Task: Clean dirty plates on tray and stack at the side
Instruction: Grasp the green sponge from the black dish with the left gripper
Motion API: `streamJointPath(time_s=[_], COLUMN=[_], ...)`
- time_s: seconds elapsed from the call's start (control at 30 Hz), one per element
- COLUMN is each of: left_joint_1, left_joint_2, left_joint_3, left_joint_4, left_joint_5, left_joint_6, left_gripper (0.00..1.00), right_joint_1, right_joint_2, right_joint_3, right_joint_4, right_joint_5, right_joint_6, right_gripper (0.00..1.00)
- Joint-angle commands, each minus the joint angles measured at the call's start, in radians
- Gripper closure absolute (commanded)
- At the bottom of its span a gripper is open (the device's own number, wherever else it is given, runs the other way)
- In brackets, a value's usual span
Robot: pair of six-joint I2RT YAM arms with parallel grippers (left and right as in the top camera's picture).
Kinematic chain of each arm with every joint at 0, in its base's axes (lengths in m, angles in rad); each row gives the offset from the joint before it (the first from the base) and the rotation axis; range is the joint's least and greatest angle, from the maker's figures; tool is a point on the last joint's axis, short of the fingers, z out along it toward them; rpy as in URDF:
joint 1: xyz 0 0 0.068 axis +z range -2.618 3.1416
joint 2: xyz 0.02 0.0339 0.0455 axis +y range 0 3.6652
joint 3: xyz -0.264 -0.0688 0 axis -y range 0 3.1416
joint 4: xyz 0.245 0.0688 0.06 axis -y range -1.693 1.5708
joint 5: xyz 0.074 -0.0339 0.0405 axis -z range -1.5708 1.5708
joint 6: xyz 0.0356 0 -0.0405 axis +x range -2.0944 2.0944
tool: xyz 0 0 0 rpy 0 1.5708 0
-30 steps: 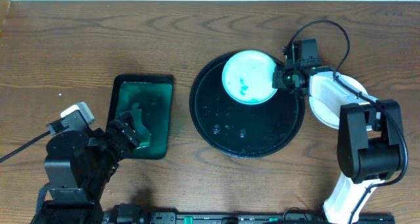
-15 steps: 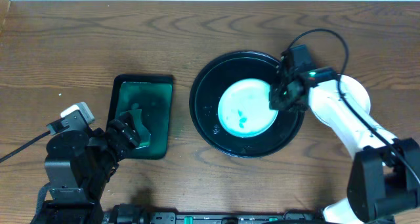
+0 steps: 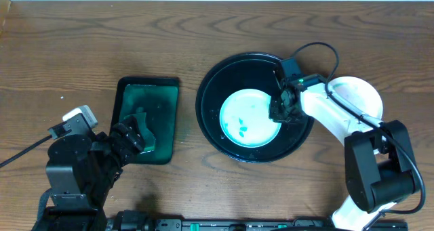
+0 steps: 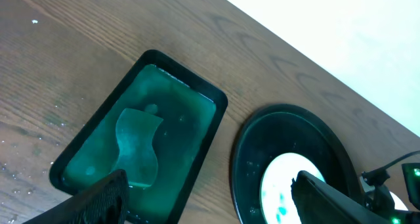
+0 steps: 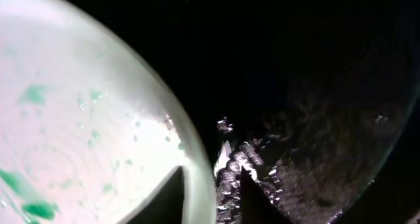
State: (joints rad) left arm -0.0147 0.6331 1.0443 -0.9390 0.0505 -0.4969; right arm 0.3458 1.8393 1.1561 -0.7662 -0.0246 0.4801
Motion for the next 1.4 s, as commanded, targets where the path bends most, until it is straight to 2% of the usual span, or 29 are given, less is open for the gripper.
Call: streamJointPath(time_s=[0.0,0.13,0.23,0.27,0.33,0.47,0.57,0.67,0.73,0.77,0.8,0.87,1.17,1.27,1.33,1.37], left_joint_1=[0.005,0.005,0.004,0.004,0.004,0.004,0.004,0.004,0.004,0.004,0.005,0.004,0.005,0.005,0.005,0.005], left_joint_2=[0.001,0.001,0.001,0.001,0.005,0.078,0.214,0.406,0.503,0.548,0.592,0.686,1.046,1.131,1.160,1.166], left_joint_3=[0.020,0.020,0.020,0.020,0.016,-0.001,-0.009,-0.008,-0.008,-0.008,-0.008,-0.008,-0.008,-0.008,-0.008,-0.008], left_joint_4=[0.004,0.021,0.026,0.016,0.019,-0.045,-0.133,-0.166,-0.149,-0.137,-0.119,-0.076,0.051,0.102,0.124,0.126], left_joint_5=[0.003,0.002,0.035,0.089,0.101,-0.023,-0.133,-0.148,-0.148,-0.150,-0.151,-0.149,-0.208,-0.219,-0.216,-0.203], left_joint_6=[-0.005,-0.145,-0.203,-0.203,-0.174,-0.140,-0.126,-0.125,-0.125,-0.124,-0.114,-0.082,-0.079,-0.065,-0.060,-0.060], left_gripper=[0.20,0.20,0.20,0.20,0.20,0.20,0.20,0.21,0.20,0.12,0.11,0.11,0.13,0.32,0.63,0.90], right_joint_1=[-0.026,-0.045,-0.044,-0.043,-0.043,-0.043,-0.043,-0.043,-0.043,-0.043,-0.043,-0.043,-0.043,-0.043,-0.043,-0.043], right_joint_2=[-0.087,-0.180,-0.241,-0.250,-0.257,-0.255,-0.254,-0.254,-0.254,-0.254,-0.254,-0.254,-0.254,-0.254,-0.254,-0.254], right_joint_3=[0.006,0.006,0.006,0.006,0.006,0.006,0.006,0.006,0.006,0.006,0.006,0.006,0.006,0.006,0.006,0.006], right_joint_4=[0.000,0.006,0.022,0.025,0.029,0.033,0.042,0.057,0.063,0.064,0.063,0.063,0.050,0.045,0.045,0.045], right_joint_5=[0.030,0.017,-0.081,-0.101,-0.127,-0.134,-0.134,-0.134,-0.134,-0.134,-0.134,-0.134,-0.134,-0.134,-0.134,-0.134], right_joint_6=[-0.173,-0.276,-0.382,-0.390,-0.391,-0.391,-0.391,-0.391,-0.391,-0.387,-0.383,-0.383,-0.380,-0.380,-0.380,-0.378], right_gripper=[0.64,0.64,0.63,0.62,0.62,0.61,0.61,0.60,0.60,0.60,0.60,0.60,0.57,0.56,0.56,0.56])
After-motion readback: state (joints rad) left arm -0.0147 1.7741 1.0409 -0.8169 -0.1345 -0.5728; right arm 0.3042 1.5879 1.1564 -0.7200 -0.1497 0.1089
